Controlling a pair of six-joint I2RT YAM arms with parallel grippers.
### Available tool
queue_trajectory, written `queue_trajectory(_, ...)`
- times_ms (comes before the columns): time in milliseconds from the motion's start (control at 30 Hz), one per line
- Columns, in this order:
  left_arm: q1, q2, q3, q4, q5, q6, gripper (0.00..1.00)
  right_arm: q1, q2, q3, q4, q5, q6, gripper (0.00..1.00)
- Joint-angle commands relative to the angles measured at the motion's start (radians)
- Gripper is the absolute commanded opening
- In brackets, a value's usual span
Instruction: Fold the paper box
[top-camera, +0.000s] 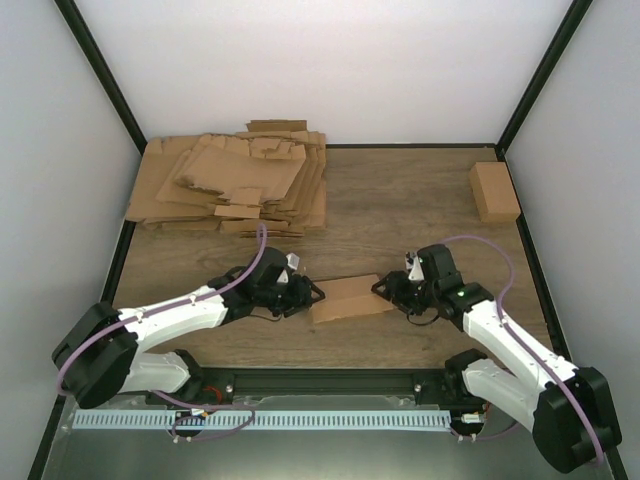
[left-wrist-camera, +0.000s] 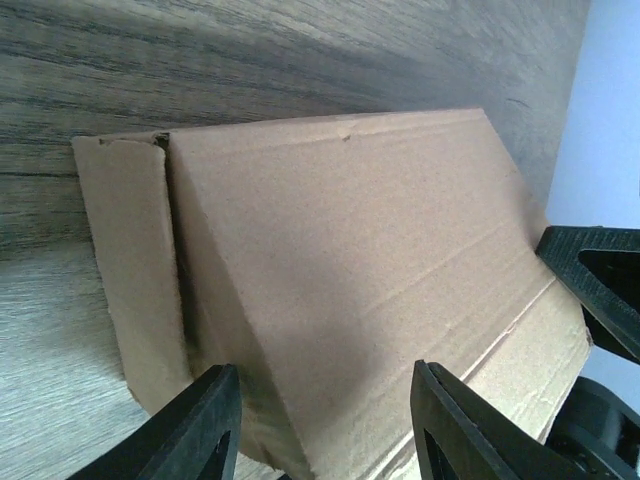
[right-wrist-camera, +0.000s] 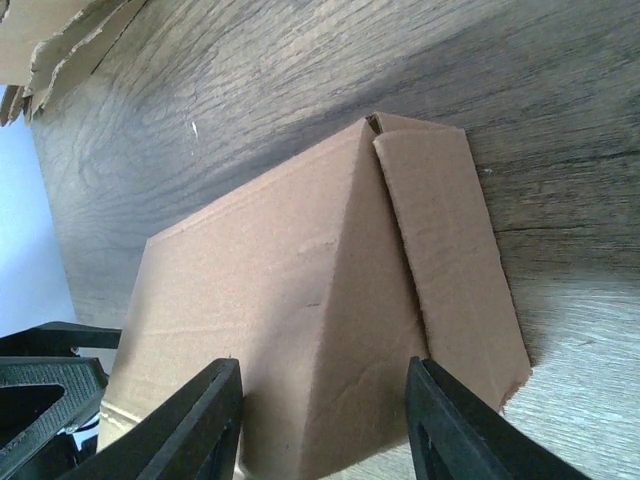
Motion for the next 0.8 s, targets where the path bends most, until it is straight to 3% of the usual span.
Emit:
queue_trajectory(0,-0.009,0.013,0.015,-0.050,-0.045,0.055,0.49,0.014,0.012,-0.049,0.018,0.003,0.007,0.47)
queue_trajectory(400,-0.012,0.025,0.049,-0.138,-0.106,0.111,0.47,0.024,0.026,-0.027,0.014,0.026,-0.011,0.47)
queue_trajectory(600,-0.013,-0.011,0.113,-0.247,-0.170,0.164,0.49,0.024,0.021,0.088,-0.097,0.129,-0.086,0.68)
queue_trajectory(767,-0.013,-0.006,0.083,-0.235,-0.158,0.169,0.51,0.024,0.010,0.115,-0.145,0.190,-0.125,0.69)
